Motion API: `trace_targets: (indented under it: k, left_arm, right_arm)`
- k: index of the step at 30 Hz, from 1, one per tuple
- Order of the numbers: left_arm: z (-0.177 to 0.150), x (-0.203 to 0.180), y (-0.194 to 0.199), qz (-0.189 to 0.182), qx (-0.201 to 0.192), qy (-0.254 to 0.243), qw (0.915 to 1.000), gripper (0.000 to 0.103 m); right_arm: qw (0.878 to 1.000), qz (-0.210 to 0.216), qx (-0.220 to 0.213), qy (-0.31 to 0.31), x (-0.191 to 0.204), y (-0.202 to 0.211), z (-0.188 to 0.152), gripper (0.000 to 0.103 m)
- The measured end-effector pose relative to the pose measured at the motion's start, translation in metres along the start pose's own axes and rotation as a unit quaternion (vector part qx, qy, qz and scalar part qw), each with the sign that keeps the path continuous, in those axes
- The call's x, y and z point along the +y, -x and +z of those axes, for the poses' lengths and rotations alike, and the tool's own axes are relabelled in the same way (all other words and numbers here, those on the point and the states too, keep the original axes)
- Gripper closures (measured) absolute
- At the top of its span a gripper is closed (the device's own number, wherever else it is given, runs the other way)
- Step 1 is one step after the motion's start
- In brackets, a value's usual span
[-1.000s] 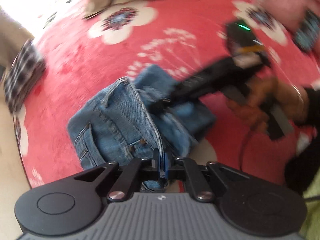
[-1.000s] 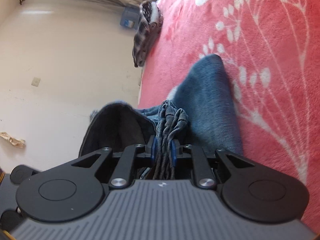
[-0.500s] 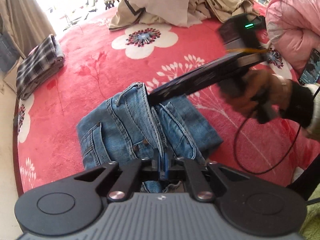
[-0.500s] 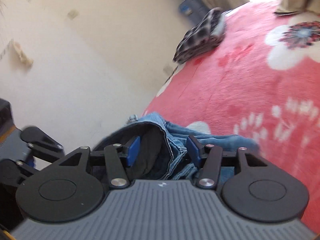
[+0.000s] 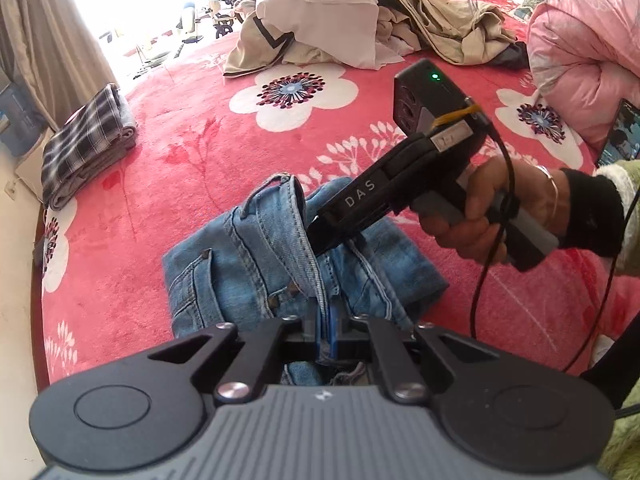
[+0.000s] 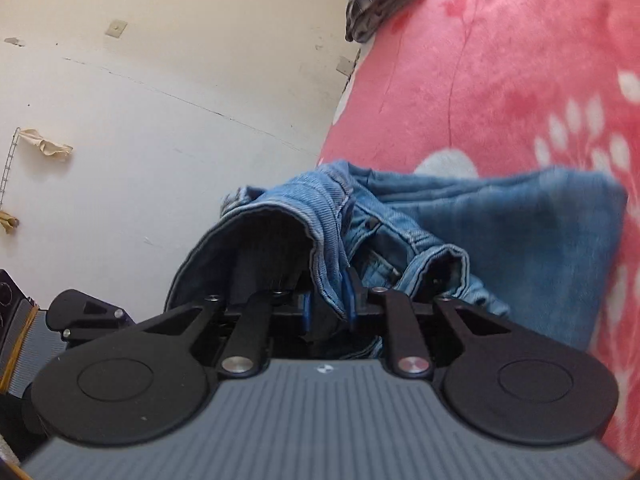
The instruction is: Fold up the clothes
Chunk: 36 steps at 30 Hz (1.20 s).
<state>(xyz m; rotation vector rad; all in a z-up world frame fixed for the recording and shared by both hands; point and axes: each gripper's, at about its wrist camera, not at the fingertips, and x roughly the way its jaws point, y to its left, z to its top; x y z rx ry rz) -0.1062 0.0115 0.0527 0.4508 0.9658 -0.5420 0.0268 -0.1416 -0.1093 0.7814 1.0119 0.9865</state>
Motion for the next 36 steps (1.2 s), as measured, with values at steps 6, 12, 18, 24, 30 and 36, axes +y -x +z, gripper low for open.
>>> trace_targets:
  k: [6, 12, 18, 24, 30, 36]
  left_arm:
    - [0.005, -0.004, 0.000, -0.010, -0.007, -0.003, 0.9999, 0.098]
    - [0.006, -0.012, -0.024, -0.046, 0.012, -0.015, 0.9987, 0.094]
    - [0.011, 0.003, -0.063, -0.113, 0.080, 0.056, 0.9888, 0.068]
    - [0.026, 0.032, -0.023, -0.149, 0.009, 0.099, 0.9839, 0.059]
    - [0.020, 0.027, -0.060, -0.096, 0.045, 0.083, 0.9909, 0.071]
    - [0.003, 0.001, -0.098, -0.081, 0.085, 0.043, 0.9922, 0.072]
  right_arm:
    - [0.994, 0.067, -0.018, -0.079, 0.009, 0.020, -0.010, 0.100]
    - [0.972, 0.090, -0.014, -0.215, -0.027, 0.024, -0.037, 0.100]
    - [0.962, 0.068, -0.025, -0.262, -0.047, 0.026, -0.052, 0.100]
    - [0.965, 0.060, -0.034, -0.254, -0.046, 0.029, -0.054, 0.100]
    - [0.967, 0.052, -0.044, -0.245, -0.045, 0.033, -0.056, 0.100]
    - [0.982, -0.011, -0.047, -0.180, -0.029, 0.038, -0.058, 0.100]
